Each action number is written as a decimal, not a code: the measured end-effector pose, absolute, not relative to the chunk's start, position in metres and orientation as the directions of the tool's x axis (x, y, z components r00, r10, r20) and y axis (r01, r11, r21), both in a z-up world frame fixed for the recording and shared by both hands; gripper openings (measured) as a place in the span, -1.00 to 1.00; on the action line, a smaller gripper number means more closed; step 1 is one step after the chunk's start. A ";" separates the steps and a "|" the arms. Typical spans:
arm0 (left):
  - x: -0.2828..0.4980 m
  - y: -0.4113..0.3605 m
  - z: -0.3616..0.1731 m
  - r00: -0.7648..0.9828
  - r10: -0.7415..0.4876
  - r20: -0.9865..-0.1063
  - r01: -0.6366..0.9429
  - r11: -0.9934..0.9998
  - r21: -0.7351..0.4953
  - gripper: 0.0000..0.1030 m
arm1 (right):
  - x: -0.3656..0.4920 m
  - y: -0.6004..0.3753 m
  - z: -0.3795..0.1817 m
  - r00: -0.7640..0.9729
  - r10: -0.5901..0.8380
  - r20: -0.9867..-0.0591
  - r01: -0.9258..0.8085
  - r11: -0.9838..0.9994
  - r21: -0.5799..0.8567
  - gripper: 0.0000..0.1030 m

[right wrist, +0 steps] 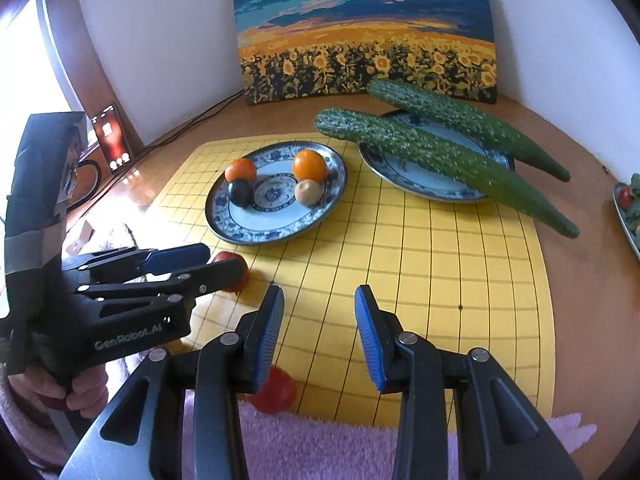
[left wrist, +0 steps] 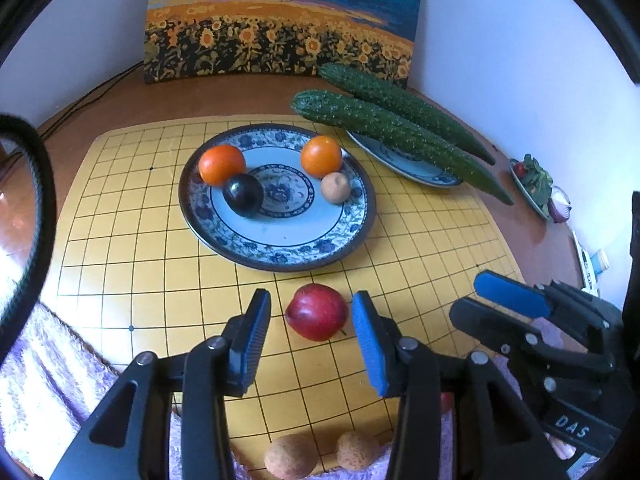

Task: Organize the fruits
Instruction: 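Grasp a red apple with the left tool while the right tool grasps the other red apple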

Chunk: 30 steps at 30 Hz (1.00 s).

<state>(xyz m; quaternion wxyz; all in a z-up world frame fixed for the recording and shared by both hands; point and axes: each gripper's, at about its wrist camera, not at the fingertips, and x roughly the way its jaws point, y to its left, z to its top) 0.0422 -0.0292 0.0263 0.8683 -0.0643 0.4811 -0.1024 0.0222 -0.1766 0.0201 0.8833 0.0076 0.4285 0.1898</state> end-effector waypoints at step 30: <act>0.012 -0.011 0.037 0.558 -0.224 -0.799 0.091 0.974 -0.209 -0.32 | -0.010 -0.174 0.009 0.539 0.367 -0.758 -0.328 0.920 0.212 -0.25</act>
